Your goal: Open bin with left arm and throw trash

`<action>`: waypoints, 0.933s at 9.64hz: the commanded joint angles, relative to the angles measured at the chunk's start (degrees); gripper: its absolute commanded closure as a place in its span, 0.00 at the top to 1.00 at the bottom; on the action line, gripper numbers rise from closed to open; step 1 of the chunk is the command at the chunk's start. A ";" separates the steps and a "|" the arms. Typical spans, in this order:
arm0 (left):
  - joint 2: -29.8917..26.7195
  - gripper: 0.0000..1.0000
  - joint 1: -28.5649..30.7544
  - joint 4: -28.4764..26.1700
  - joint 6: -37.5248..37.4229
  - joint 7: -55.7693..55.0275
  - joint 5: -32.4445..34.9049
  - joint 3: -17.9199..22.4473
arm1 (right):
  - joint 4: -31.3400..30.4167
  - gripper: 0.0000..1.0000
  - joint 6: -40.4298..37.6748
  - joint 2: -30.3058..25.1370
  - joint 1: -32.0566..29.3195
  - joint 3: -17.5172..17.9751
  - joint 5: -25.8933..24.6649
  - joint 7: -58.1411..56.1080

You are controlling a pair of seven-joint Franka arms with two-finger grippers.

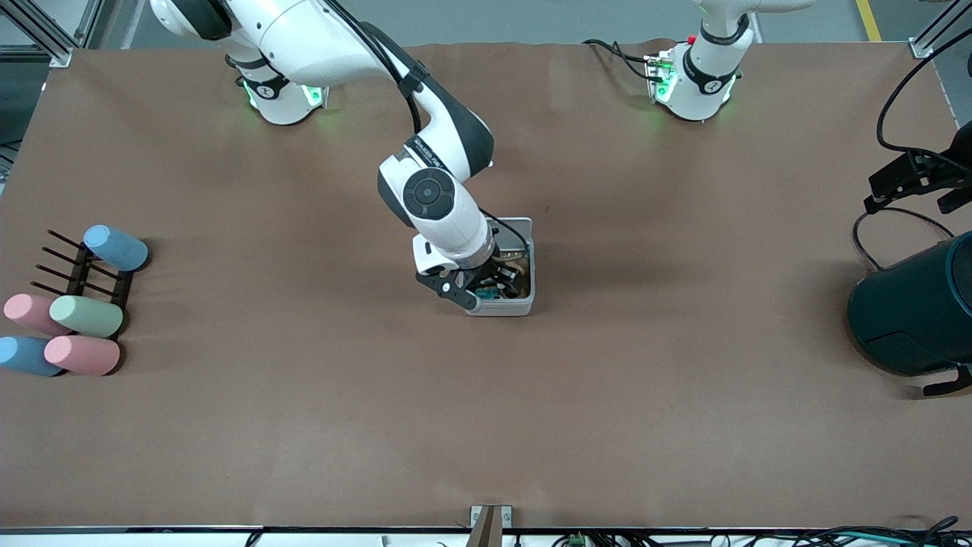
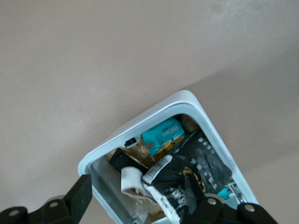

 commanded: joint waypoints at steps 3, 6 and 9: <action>0.53 1.00 0.20 1.48 -0.46 -0.25 0.03 0.03 | -0.06 0.89 -1.48 -1.47 -0.81 -0.04 0.75 0.45; 0.53 1.00 0.20 1.48 -0.46 -0.25 0.03 0.03 | -0.15 0.89 -8.55 -6.28 -4.99 -1.00 0.40 -0.33; 0.53 1.00 0.20 1.39 -0.46 -0.25 0.12 0.03 | -0.33 0.89 -24.62 -16.64 -15.36 -0.83 0.83 -10.74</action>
